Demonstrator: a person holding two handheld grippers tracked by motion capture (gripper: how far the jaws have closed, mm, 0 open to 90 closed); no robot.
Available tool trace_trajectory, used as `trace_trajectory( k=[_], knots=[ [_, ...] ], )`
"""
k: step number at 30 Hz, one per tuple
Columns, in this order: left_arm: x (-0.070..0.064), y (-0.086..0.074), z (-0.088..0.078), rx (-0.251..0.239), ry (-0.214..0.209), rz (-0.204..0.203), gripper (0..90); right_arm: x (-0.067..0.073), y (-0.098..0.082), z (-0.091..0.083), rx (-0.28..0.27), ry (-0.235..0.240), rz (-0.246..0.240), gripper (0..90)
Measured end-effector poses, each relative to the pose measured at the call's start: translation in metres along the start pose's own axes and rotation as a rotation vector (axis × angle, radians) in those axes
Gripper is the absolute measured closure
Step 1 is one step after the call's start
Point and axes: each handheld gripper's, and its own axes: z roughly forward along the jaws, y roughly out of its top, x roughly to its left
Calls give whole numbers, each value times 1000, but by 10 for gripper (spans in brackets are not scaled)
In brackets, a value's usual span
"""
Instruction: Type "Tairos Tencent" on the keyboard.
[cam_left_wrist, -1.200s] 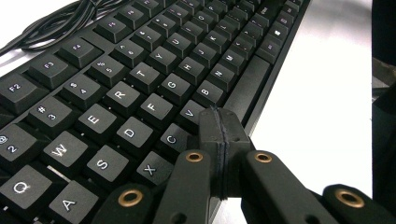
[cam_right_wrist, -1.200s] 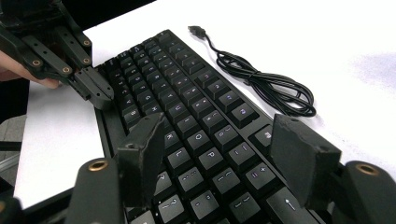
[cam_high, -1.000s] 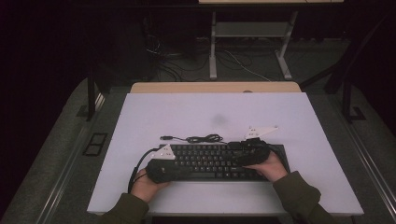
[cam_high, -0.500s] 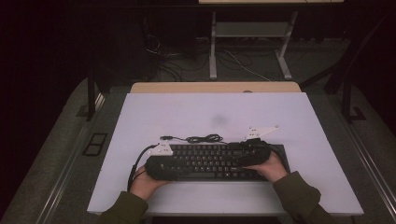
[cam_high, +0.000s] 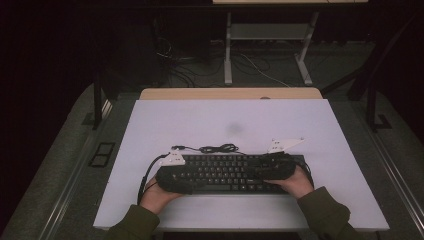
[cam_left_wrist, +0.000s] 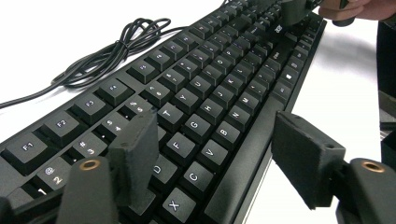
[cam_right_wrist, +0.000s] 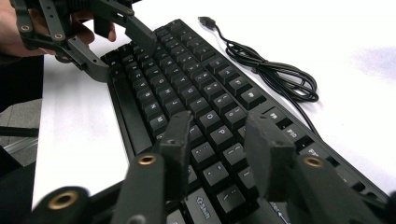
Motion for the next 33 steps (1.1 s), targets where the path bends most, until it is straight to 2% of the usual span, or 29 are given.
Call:
trace_trajectory(
  k=[10, 18, 33],
  knots=[
    [-1, 0, 1, -4, 17, 6, 247, 3, -6, -5, 30, 0, -24, 776],
    [-1, 0, 0, -9, 27, 5, 229, 1, -12, -11, 53, 19, -27, 891],
    [0, -1, 0, -11, 32, 1, 225, 5, -19, 1, 144, 24, -62, 894]
  ],
)
